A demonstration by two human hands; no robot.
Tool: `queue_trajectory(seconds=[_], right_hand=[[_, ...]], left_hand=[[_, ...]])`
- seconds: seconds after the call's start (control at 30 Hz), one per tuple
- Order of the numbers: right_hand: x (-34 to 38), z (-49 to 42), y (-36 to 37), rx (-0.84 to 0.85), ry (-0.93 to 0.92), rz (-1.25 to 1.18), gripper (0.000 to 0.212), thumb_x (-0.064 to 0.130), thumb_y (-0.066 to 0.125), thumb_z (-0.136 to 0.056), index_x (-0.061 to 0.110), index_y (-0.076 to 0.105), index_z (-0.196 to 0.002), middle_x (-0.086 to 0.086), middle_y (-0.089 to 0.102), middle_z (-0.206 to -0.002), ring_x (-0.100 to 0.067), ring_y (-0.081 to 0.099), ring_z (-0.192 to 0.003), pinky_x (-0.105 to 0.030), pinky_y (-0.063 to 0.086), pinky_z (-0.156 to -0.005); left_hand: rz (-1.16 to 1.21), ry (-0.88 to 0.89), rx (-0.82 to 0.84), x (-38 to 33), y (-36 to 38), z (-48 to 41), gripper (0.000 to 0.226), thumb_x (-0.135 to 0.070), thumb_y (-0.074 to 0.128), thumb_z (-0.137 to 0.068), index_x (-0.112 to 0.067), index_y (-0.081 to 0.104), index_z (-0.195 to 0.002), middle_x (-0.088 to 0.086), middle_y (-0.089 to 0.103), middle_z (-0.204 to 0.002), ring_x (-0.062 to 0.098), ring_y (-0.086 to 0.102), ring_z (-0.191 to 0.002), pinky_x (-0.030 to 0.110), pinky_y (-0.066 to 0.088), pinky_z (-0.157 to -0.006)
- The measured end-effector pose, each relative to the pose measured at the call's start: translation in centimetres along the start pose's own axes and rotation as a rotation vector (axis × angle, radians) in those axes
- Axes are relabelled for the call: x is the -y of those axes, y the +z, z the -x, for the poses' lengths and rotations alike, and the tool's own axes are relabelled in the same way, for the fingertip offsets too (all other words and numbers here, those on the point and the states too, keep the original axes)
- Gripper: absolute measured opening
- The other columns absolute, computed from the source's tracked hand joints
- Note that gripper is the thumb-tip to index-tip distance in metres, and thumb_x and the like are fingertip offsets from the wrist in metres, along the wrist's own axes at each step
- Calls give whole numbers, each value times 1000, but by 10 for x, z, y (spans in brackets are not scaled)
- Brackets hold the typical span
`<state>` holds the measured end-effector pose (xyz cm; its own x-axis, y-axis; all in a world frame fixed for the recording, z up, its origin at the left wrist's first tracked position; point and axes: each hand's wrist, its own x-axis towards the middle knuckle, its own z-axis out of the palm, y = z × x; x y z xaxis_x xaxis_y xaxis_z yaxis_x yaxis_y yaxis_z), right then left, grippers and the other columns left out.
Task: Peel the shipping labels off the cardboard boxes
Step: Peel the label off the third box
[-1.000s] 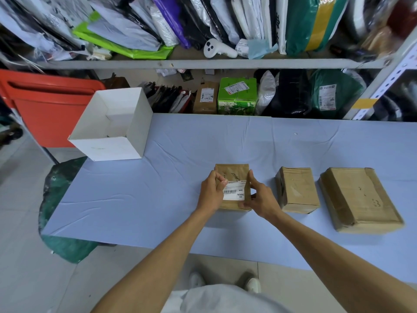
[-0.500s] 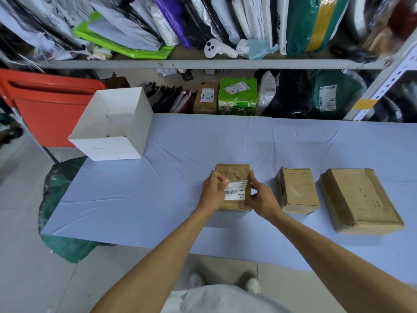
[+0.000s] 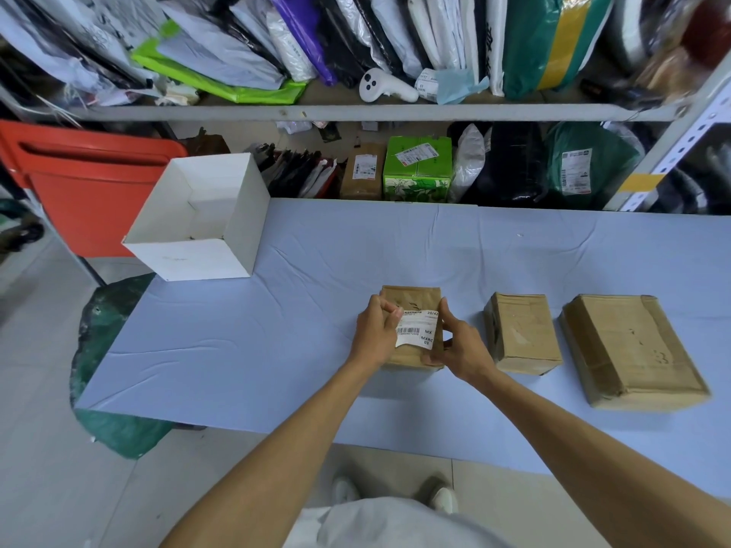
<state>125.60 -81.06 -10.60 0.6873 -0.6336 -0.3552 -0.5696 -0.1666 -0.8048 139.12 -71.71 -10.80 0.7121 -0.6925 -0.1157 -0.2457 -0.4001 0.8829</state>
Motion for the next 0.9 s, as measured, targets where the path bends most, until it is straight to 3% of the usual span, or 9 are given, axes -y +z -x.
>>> queue_trajectory(seconds=[0.13,0.27,0.37,0.43,0.5,0.57,0.73,0.83,0.9], right_hand=[[-2,-1,1,4,2,-5,108,-7,71,-76,24,1,-153,-2,53,-135,-24,68,-80,-36,60,-71],[-3,-3,2,2,-16,28,104,-3,68,-81,26,-2,-153,-2,51,-136,-25,69,-83,-33,60,-68],[-4,-3,2,10,-30,28,100,1,65,-86,27,-5,-152,-3,45,-140,-18,64,-81,-21,56,-58],[-6,-3,0,18,-27,32,104,-1,68,-84,26,-6,-152,-5,41,-144,-16,62,-83,-14,53,-56],[-7,-3,-2,26,-24,46,106,-1,70,-82,25,-6,-152,-5,40,-146,-16,62,-84,-12,52,-56],[-8,-3,-1,20,-37,35,102,-1,67,-84,25,-4,-152,-5,40,-146,-12,62,-79,-11,51,-54],[-10,-1,4,-8,-36,31,105,-3,71,-80,27,2,-152,-5,44,-144,-13,65,-79,-19,55,-60],[-11,1,8,-9,-46,68,107,2,74,-79,28,1,-153,-5,43,-144,-18,65,-92,-21,54,-67],[-10,0,11,9,-39,113,112,9,78,-76,25,-1,-153,-6,42,-145,-23,62,-106,-28,54,-79]], left_hand=[[12,-18,8,1,0,-1,10,-20,53,-96,-11,49,-95,14,57,-131,22,60,-108,-1,40,-56],[85,-67,-24,-2,-1,0,11,-23,51,-97,-13,47,-93,12,60,-123,10,59,-88,2,42,-53],[239,-112,-88,-5,-4,0,10,-18,53,-96,-20,43,-97,8,60,-114,21,63,-96,18,55,-62],[351,-98,-67,-5,-8,0,32,-6,59,-91,-28,45,-110,2,57,-121,13,60,-105,34,59,-79],[410,-84,-28,-5,-12,2,60,3,60,-87,-40,43,-125,-6,50,-128,4,53,-113,39,57,-87],[425,-81,-24,-6,-14,4,78,6,61,-86,-47,34,-136,-6,44,-135,8,46,-125,42,56,-89],[309,-79,-59,4,-15,8,98,-5,70,-84,-50,8,-146,10,47,-142,23,51,-127,3,48,-67],[326,-105,-22,12,-16,10,97,-1,68,-85,-46,9,-148,14,50,-140,25,58,-118,7,51,-66],[344,-108,-1,16,-16,12,95,4,64,-86,-45,12,-148,13,56,-133,17,62,-108,11,53,-64]])
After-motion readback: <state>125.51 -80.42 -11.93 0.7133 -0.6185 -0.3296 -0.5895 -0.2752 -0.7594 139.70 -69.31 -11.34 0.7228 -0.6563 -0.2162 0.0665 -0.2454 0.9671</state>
